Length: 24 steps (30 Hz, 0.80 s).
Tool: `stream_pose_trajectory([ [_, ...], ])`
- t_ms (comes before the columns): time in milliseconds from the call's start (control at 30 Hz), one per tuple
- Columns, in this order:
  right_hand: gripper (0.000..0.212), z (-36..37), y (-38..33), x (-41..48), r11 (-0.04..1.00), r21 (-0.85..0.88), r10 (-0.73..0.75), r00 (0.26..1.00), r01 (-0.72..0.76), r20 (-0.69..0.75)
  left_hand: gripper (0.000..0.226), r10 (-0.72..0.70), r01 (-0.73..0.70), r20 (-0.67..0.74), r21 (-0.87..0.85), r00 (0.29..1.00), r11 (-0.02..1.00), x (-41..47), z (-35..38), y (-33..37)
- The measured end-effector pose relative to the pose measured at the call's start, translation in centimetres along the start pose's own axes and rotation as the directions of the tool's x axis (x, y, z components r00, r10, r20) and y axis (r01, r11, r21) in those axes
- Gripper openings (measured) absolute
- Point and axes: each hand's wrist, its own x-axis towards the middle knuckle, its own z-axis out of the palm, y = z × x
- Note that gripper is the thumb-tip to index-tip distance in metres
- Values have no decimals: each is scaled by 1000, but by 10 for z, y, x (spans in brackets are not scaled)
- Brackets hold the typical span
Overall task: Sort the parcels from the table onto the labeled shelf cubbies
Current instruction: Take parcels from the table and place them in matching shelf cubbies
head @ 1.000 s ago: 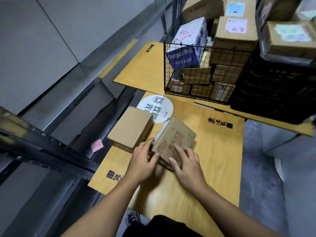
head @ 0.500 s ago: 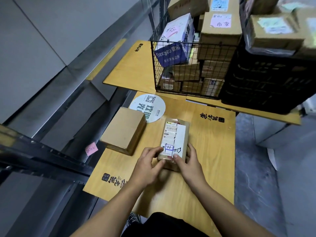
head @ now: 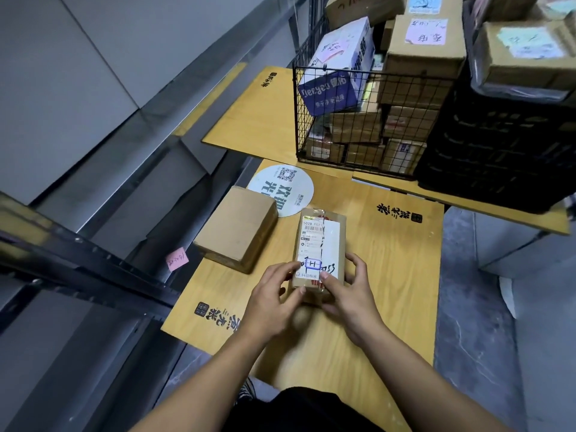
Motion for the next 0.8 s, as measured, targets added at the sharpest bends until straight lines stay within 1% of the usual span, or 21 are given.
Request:
stream_pose_trajectory([
  [67, 62, 4, -1, -3, 999, -11, -37, 999, 37, 19, 45, 29, -29, -17, 7, 999, 1000, -6, -8, 1],
  [167, 62, 11, -5, -9, 988, -64, -138, 989, 141, 48, 45, 77, -76, -43, 36, 996, 996, -15, -24, 5],
  [233, 62, 19, -9, -13, 975, -77, -200, 975, 208, 99, 46, 95, -92, -79, 37, 992, 995, -23, -37, 9],
  [300, 61, 31, -13, -20, 966, -54, -243, 956, 254, 164, 47, 109, -107, -157, 24, 982, 994, -35, -52, 13],
  [400, 62, 51, -17, -35, 934, -41, -333, 907, 355, 259, 47, 77, -82, -313, -2, 947, 997, -61, -77, 15],
  [500, 64, 75, -16, -61, 891, -52, -402, 835, 452, 376, 47, 17, -3, -446, 32, 895, 999, -104, -108, 10],
  [600, 63, 110, -4, -97, 857, -72, -404, 751, 511, 522, 48, -19, 128, -514, 178, 858, 976, -167, -143, 0],
  [700, 65, 150, 18, -146, 817, -74, -386, 637, 572, 667, 43, -70, 311, -593, 314, 802, 897, -248, -181, -7],
  [800, 67, 190, 49, -210, 813, -41, -313, 497, 580, 809, 44, -126, 492, -700, 351, 703, 797, -344, -215, -1],
])
